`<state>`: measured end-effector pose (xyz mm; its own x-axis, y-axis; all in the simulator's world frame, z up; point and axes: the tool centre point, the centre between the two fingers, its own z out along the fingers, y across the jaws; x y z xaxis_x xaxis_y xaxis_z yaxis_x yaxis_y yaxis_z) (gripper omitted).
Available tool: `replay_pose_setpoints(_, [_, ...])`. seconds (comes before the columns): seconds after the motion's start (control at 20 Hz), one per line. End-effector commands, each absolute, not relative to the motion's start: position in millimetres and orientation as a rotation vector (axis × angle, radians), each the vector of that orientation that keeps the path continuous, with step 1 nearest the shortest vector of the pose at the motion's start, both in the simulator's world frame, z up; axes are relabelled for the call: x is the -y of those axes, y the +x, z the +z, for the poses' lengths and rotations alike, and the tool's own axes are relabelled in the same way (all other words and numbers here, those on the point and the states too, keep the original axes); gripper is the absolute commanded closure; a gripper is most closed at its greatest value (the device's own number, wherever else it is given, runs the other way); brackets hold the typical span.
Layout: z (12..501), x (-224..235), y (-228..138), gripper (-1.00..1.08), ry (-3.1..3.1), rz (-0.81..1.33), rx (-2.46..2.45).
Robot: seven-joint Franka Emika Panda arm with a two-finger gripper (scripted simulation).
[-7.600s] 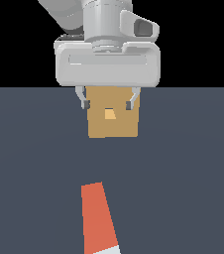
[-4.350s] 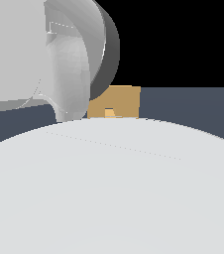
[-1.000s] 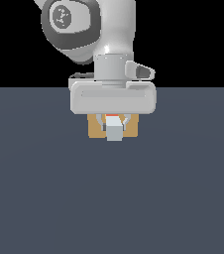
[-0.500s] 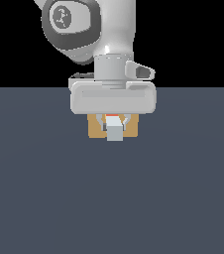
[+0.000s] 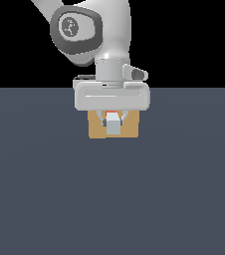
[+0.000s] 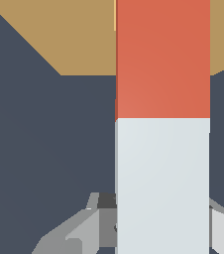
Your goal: Insert the peg into the horizontal hole in a box.
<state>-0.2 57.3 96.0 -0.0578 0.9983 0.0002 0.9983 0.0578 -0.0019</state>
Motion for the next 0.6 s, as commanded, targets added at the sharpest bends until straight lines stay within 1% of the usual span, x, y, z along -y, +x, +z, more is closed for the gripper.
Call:
replay_pose_setpoints(0.0, [97,-80,-1,1.08,-2.154,-0.002,2.287])
replay_pose_setpoints(0.25, [98,-110,-3,1.08,-2.155,-0.003,2.287])
replay_pose_setpoints(0.55, [98,-120,-1,1.08,-2.155,-0.003,2.287])
